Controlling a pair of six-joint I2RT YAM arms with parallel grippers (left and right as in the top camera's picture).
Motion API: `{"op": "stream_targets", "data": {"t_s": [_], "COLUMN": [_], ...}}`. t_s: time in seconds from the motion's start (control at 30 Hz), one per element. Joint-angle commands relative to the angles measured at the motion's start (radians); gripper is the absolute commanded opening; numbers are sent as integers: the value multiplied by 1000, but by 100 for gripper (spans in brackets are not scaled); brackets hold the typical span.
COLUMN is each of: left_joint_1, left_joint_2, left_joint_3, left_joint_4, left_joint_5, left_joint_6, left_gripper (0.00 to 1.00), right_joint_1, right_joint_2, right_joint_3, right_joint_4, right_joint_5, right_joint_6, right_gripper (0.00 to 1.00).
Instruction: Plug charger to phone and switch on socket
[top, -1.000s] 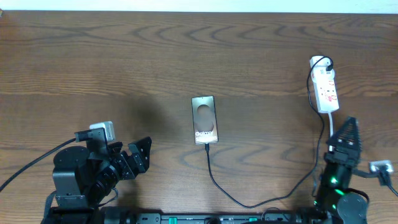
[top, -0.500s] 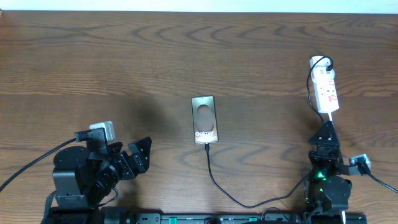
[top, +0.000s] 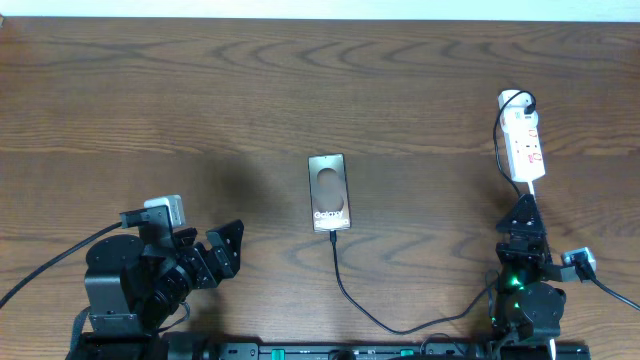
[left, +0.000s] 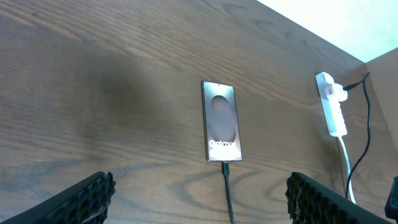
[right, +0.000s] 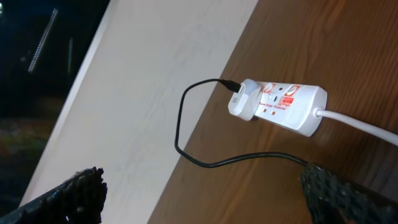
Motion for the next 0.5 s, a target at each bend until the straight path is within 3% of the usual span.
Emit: {"op": "stream_targets", "data": {"t_s": [0.0, 0.17, 0.37, 0.47], "left_joint_1": [5, 5, 5, 5], "left_joint_2": [-2, -2, -2, -2], "left_joint_3": [-3, -3, -3, -3], "left_joint_4": [1, 1, 1, 1], "left_joint_5": [-6, -6, -6, -6], "left_joint_6": [10, 10, 10, 10], "left_gripper": [90, 90, 90, 90], "right_joint_1": [3, 2, 1, -4], "right_joint_2": [0, 0, -3, -8], "right_joint_3": [-3, -3, -9, -21], "right_joint_4": [-3, -3, 2, 28], "right_joint_5": [2, 5, -121, -179], "right_joint_6": [-45, -76, -634, -815], "right_gripper": [99, 99, 99, 99]}}
